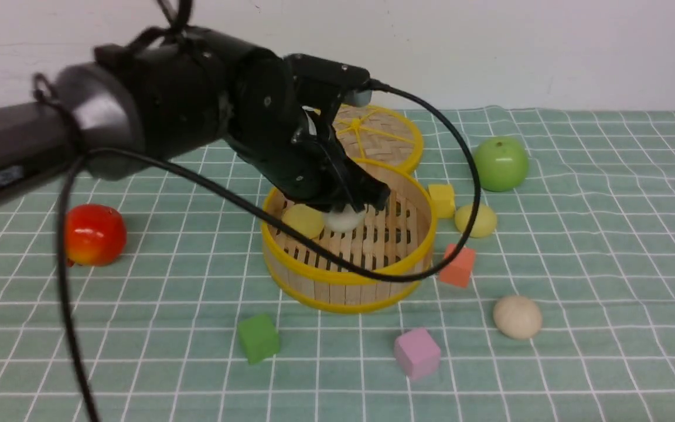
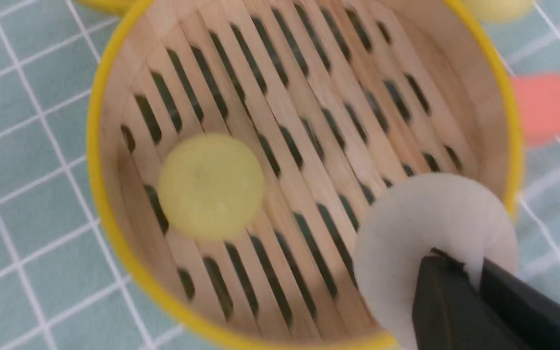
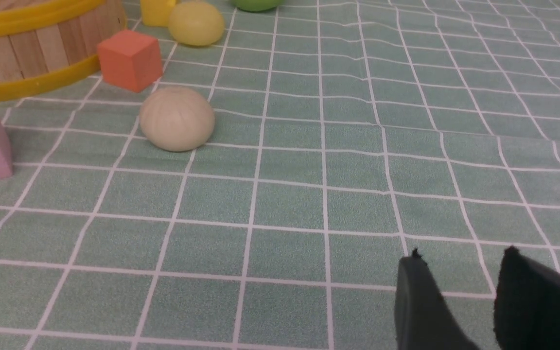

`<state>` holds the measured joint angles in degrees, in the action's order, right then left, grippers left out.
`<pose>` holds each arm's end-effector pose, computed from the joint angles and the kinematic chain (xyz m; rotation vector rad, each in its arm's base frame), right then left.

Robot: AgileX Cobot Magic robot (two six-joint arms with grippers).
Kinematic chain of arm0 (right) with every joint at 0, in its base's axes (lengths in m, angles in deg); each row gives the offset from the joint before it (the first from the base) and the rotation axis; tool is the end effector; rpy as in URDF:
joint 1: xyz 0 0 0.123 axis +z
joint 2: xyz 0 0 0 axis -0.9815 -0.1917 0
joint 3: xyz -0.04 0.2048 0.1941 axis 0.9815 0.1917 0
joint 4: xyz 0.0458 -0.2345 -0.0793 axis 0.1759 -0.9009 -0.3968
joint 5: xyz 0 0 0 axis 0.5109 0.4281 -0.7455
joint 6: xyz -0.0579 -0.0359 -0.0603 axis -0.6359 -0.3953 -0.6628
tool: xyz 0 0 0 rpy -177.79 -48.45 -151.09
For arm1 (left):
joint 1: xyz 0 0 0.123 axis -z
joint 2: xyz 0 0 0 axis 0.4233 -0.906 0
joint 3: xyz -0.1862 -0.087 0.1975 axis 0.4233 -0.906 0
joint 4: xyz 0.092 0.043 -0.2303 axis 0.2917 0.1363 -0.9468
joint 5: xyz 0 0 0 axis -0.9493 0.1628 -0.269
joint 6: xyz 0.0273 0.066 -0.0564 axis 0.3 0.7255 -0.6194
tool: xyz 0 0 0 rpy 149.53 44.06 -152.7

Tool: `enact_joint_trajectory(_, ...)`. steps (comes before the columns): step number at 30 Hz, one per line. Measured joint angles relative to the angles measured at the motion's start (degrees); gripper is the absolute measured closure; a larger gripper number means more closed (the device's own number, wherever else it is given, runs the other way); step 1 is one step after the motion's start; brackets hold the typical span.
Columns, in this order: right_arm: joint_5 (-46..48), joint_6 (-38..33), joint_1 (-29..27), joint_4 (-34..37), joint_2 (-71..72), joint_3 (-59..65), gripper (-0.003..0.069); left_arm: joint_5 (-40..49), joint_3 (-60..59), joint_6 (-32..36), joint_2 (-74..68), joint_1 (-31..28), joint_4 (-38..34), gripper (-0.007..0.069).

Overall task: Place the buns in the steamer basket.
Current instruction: Use the left arm to put the steamed stuffed bun into the steamer, then use the right arm to grab a steamed stuffed bun

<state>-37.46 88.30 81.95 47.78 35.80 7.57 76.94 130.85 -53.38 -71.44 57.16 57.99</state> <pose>0.0522 -0.0012 0.1747 -0.0261 1.8684 -0.0086 0.3657 -0.2281 0.2819 0.5757 2.3819 -0.2701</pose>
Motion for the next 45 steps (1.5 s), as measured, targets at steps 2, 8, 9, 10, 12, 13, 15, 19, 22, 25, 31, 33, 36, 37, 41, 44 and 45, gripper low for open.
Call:
enact_joint_trajectory(2, 0.0, 0.0, 0.0, 0.0, 0.0, 0.0, 0.0419, -0.23, 1.44, 0.02, -3.34, -0.33, -0.32, 0.0629)
enact_joint_trajectory(8, 0.0, 0.0, 0.0, 0.0, 0.0, 0.0, 0.0419, -0.23, 5.26, 0.18, -11.44, -0.5, 0.19, 0.0553)
enact_joint_trajectory(9, 0.0, 0.0, 0.0, 0.0, 0.0, 0.0, 0.0419, -0.23, 5.83, 0.18, -12.13, -0.5, 0.42, 0.053)
enact_joint_trajectory(10, 0.0, 0.0, 0.0, 0.0, 0.0, 0.0, 0.0419, -0.19, 6.25, 0.18, -12.52, -0.5, 0.71, 0.051)
enact_joint_trajectory(12, 0.0, 0.0, 0.0, 0.0, 0.0, 0.0, 0.0419, 0.0, 6.78, 0.05, -12.93, -0.5, 1.34, 0.0459)
enact_joint_trajectory(13, 0.0, 0.0, 0.0, 0.0, 0.0, 0.0, 0.0419, 0.5, 7.05, -0.34, -12.93, -0.5, 1.5, 0.0427)
enact_joint_trajectory(15, 0.0, 0.0, 0.0, 0.0, 0.0, 0.0, 0.0419, 1.8, 7.66, -1.12, -12.81, -0.5, 1.51, 0.0391)
enact_joint_trajectory(19, 0.0, 0.0, 0.0, 0.0, 0.0, 0.0, 0.0419, 8.47, 8.2, -1.73, -8.76, -0.11, 1.56, 0.033)
enact_joint_trajectory(22, 0.0, 0.0, 0.0, 0.0, 0.0, 0.0, 0.0419, 12.45, 8.25, -1.33, -3.5, 0.64, 1.56, 0.0358)
enact_joint_trajectory(25, 0.0, 0.0, 0.0, 0.0, 0.0, 0.0, 0.0419, 13.46, 5.37, -1.29, 7.08, 1.85, 1.5, 0.0468)
enact_joint_trajectory(31, 0.0, 0.0, 0.0, 0.0, 0.0, 0.0, 0.0419, 4.61, -11.68, -1.29, 26.97, 2.83, -0.88, 0.0638)
enact_joint_trajectory(33, 0.0, 0.0, 0.0, 0.0, 0.0, 0.0, 0.0419, -3.3, -23.96, -1.29, 38.08, 2.83, -3.09, 0.0638)
enact_joint_trajectory(36, 0.0, 0.0, 0.0, 0.0, 0.0, 0.0, 0.0419, -12.65, -37.67, -1.29, 49.29, 2.83, -4.87, 0.0638)
enact_joint_trajectory(37, 0.0, 0.0, 0.0, 0.0, 0.0, 0.0, 0.0419, -16.18, -42.46, -1.29, 53.53, 2.83, -5.51, 0.0638)
enact_joint_trajectory(41, 0.0, 0.0, 0.0, 0.0, 0.0, 0.0, 0.0419, -27.44, -57.41, -1.29, 66.66, 2.83, -7.26, 0.0638)
enact_joint_trajectory(44, 0.0, 0.0, 0.0, 0.0, 0.0, 0.0, 0.0419, -34.0, -66.33, -1.29, 74.47, 2.83, -7.77, 0.0638)
enact_joint_trajectory(45, 0.0, 0.0, 0.0, 0.0, 0.0, 0.0, 0.0419, -35.46, -68.59, -1.29, 76.14, 2.83, -7.89, 0.0638)
